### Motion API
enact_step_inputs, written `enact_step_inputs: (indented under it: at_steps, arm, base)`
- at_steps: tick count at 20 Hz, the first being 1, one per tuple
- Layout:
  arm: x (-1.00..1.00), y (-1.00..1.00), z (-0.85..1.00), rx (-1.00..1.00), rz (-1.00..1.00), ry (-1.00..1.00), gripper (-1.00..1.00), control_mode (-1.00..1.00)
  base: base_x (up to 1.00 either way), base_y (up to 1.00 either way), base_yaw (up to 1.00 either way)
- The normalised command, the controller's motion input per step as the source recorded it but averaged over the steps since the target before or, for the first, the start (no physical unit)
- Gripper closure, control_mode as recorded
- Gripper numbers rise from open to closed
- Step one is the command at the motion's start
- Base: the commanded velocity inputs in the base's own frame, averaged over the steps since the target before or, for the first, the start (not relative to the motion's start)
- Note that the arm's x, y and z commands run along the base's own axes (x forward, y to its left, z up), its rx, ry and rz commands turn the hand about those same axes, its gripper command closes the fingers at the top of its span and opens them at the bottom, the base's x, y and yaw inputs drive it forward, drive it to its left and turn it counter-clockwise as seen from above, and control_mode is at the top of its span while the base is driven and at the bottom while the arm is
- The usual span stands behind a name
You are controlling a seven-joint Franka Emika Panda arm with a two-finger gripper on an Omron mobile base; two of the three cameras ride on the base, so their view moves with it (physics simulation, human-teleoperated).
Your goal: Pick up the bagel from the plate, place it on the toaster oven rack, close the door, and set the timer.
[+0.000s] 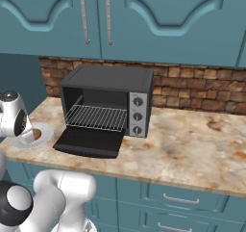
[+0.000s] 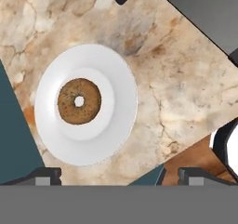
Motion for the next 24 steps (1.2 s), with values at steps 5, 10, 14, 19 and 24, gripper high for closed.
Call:
enact_step_inputs:
  at_steps: [5, 10, 14, 19, 24]
  arm:
    - [0.39, 0.21, -0.17, 0.00, -0.01, 0.01, -1.00, -1.00]
    - [0.32, 0.00, -0.26, 0.00, 0.00, 0.00, -1.00, -1.00]
    - [0.26, 0.00, -0.35, 0.00, 0.00, 0.01, -1.00, -1.00]
    - [0.23, 0.05, -0.33, 0.00, 0.00, 0.00, -1.00, -1.00]
    - [0.20, 0.14, -0.20, 0.00, 0.00, 0.00, -1.00, -1.00]
  base:
    - [0.00, 0.00, 0.00]
    - [0.00, 0.00, 0.00]
    - [0.00, 0.00, 0.00]
    - [0.00, 0.00, 0.00]
    - [0.00, 0.00, 0.00]
